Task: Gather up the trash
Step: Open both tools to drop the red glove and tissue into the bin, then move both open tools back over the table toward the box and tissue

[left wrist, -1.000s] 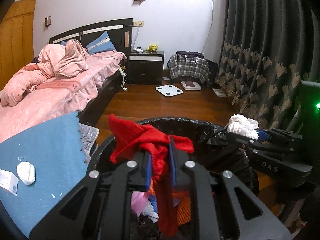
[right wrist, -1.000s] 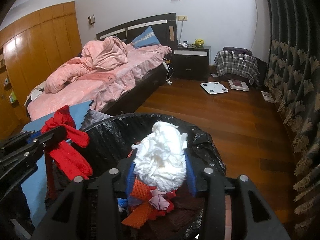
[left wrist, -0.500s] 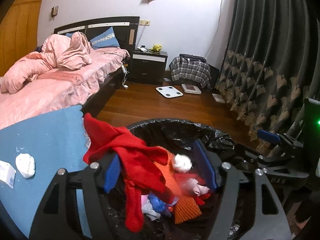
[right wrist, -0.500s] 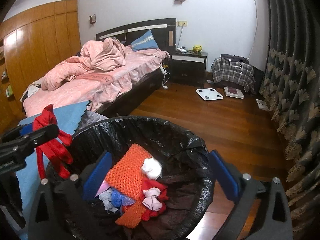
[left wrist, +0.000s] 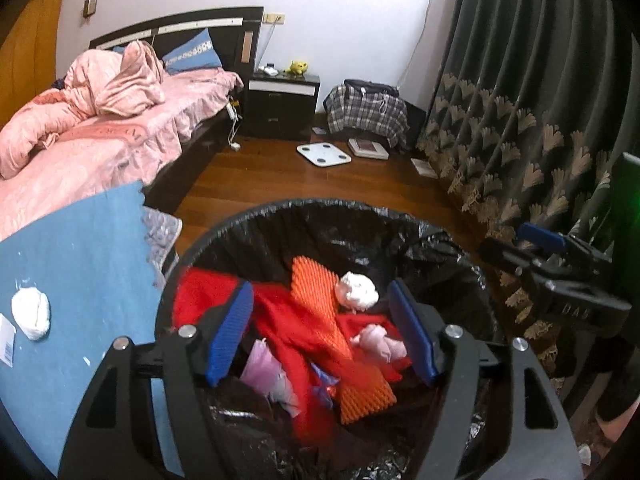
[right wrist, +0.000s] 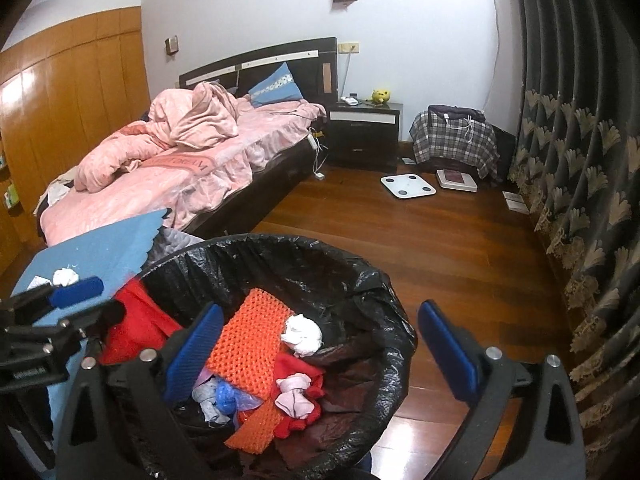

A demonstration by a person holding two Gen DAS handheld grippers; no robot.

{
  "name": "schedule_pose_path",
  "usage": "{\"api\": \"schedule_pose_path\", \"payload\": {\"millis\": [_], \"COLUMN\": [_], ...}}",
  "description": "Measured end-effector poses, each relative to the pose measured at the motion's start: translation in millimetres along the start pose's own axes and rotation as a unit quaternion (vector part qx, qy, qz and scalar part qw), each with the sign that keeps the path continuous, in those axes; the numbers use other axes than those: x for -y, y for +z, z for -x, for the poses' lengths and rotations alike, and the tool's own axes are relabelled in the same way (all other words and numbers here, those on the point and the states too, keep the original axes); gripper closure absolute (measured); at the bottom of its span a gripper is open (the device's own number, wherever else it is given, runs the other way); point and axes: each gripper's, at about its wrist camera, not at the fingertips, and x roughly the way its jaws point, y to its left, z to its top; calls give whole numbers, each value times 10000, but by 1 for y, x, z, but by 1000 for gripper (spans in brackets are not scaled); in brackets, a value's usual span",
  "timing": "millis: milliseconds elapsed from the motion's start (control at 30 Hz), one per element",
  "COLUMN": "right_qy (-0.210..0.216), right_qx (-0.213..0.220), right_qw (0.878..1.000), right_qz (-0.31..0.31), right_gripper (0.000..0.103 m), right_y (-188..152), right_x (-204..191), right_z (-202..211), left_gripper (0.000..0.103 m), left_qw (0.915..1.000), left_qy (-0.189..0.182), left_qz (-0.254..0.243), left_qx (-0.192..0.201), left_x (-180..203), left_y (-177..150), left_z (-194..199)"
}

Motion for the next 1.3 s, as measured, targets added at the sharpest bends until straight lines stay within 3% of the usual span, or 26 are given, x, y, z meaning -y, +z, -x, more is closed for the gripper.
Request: {"api": "schedule_pose_path", "payload": {"millis": [200, 433, 733, 1000, 1100, 1300], "right_qy": [3, 84, 367, 936, 1175, 1609], "right_qx": [-4, -4, 41, 65, 90, 108], "right_qw": [10000, 9999, 9991, 9943, 9911, 9835], "right_qz": [-1, 65, 193, 505, 622, 815], "right_gripper": [7, 7, 7, 6, 6, 6], "right_y": [0, 0, 8, 17, 22, 30], "right_x": [0, -11, -45, -113, -145, -212], "right_z": [0, -2, -1, -3, -6, -17], "left_gripper": [26, 24, 15, 13, 13, 13], "left_qw": [9998, 9999, 9945, 9745, 9602, 9382], "left_qy": [-50, 124, 888, 1889, 2381, 2900], "left_qz": [73, 106, 452, 1108, 1375, 1807], "left_qx": [-181, -53, 322, 481, 502, 542], "left_x": [-5, -11, -61, -139, -175, -226], "left_y": [-8, -14, -22, -44, -56, -76], "left_z": [-3, 7, 53, 104, 126, 157]}}
